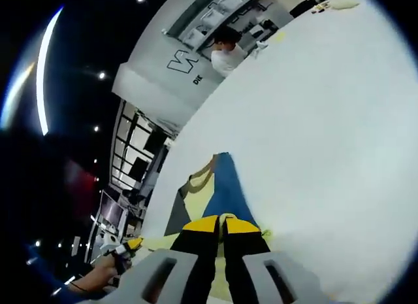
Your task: Fold the garment on the visible template until the final outline fits inside the template.
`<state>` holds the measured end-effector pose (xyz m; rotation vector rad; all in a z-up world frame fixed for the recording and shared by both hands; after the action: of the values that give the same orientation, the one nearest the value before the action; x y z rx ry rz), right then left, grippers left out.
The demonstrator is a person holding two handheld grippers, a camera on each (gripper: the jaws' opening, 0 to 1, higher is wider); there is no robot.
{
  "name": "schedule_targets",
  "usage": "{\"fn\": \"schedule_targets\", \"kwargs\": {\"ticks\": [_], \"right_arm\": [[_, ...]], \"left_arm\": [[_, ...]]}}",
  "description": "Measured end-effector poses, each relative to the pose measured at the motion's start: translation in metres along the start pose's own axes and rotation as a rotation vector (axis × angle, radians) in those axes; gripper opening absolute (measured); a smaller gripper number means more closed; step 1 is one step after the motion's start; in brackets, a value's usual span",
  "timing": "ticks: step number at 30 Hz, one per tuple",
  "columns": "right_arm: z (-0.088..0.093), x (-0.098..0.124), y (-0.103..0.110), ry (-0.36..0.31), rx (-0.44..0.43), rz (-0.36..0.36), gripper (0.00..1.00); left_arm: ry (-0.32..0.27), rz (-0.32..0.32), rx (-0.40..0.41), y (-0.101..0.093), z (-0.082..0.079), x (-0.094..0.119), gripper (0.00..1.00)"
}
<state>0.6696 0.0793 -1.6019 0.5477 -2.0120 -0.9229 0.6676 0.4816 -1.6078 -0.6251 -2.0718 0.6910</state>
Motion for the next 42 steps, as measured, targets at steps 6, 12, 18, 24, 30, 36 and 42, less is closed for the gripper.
{"fn": "schedule_targets", "kwargs": {"ticks": [6, 12, 18, 24, 30, 36, 42], "right_arm": [[-0.014, -0.006, 0.000, 0.005, 0.021, -0.003, 0.00], [-0.035, -0.015, 0.007, -0.027, 0.011, -0.033, 0.00], [-0.053, -0.029, 0.006, -0.018, 0.045, -0.018, 0.00], [-0.067, -0.040, 0.005, -0.019, 0.055, -0.014, 0.00], [-0.080, -0.050, 0.001, -0.025, 0.051, -0.013, 0.00], [-0.095, -0.056, 0.001, -0.045, 0.047, -0.018, 0.00], [-0.113, -0.063, 0.001, -0.064, 0.053, -0.025, 0.00]], "left_arm": [[-0.011, -0.001, 0.005, 0.003, -0.015, -0.007, 0.00], [-0.031, -0.005, 0.004, -0.002, -0.035, -0.014, 0.00], [-0.034, -0.009, -0.005, -0.004, -0.048, -0.021, 0.00], [-0.023, -0.024, -0.017, -0.002, -0.062, -0.031, 0.00], [-0.024, -0.035, -0.023, 0.001, -0.078, -0.043, 0.00], [-0.024, -0.043, -0.054, 0.000, -0.096, -0.052, 0.00], [-0.045, -0.037, -0.053, 0.001, -0.117, -0.061, 0.00]]}}
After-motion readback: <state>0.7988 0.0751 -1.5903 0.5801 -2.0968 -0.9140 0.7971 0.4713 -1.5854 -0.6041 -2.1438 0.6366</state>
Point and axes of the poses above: the point that each gripper's makers call its tool centre point, and the gripper's own axes: x roughly backward along the fingers, y roughly to its left, z roughly out of its underside, the point moved 4 cm from there along x, roughly backward along the fingers, and after that the axes turned 13 degrees about y, right-handed, at the moved point
